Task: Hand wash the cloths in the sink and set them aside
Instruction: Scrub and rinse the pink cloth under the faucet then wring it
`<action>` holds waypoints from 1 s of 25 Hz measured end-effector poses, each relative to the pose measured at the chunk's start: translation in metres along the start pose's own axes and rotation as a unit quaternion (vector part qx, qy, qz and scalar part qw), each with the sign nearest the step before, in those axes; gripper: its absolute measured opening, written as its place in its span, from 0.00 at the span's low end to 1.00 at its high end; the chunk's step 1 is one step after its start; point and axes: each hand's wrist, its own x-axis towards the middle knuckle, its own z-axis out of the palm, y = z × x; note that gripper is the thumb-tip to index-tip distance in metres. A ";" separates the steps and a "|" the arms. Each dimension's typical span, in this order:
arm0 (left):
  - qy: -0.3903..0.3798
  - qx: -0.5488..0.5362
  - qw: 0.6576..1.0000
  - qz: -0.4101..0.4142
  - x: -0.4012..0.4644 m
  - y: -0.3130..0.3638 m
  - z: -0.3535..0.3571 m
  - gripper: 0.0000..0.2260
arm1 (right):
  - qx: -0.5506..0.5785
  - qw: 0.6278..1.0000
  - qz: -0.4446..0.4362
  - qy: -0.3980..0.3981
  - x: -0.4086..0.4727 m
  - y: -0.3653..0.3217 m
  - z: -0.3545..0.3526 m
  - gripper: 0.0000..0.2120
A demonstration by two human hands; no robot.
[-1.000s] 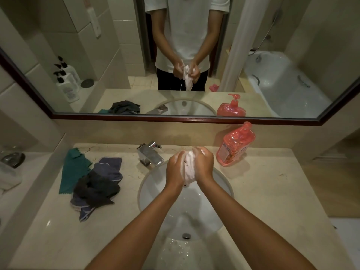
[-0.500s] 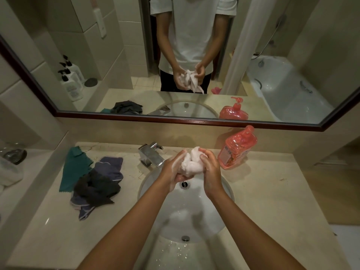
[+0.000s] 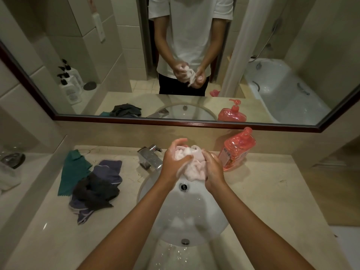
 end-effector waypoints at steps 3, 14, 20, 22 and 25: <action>0.053 0.031 0.991 -0.118 0.009 0.007 -0.001 0.08 | -0.112 0.983 -0.142 0.018 -0.013 0.005 0.008 0.09; 0.126 0.250 0.959 -0.041 0.001 0.000 0.015 0.23 | -0.298 0.930 -0.189 0.103 -0.008 -0.011 0.040 0.25; 0.165 0.220 0.960 -0.052 0.009 0.003 0.011 0.21 | -0.273 0.940 -0.192 0.075 -0.021 0.004 0.038 0.18; 0.156 0.176 0.965 -0.119 0.020 0.005 0.006 0.20 | -0.270 0.934 -0.230 0.038 -0.033 0.015 0.037 0.12; 0.135 0.166 0.968 -0.132 0.017 0.003 0.011 0.20 | -0.261 0.932 -0.245 0.052 -0.028 0.009 0.037 0.15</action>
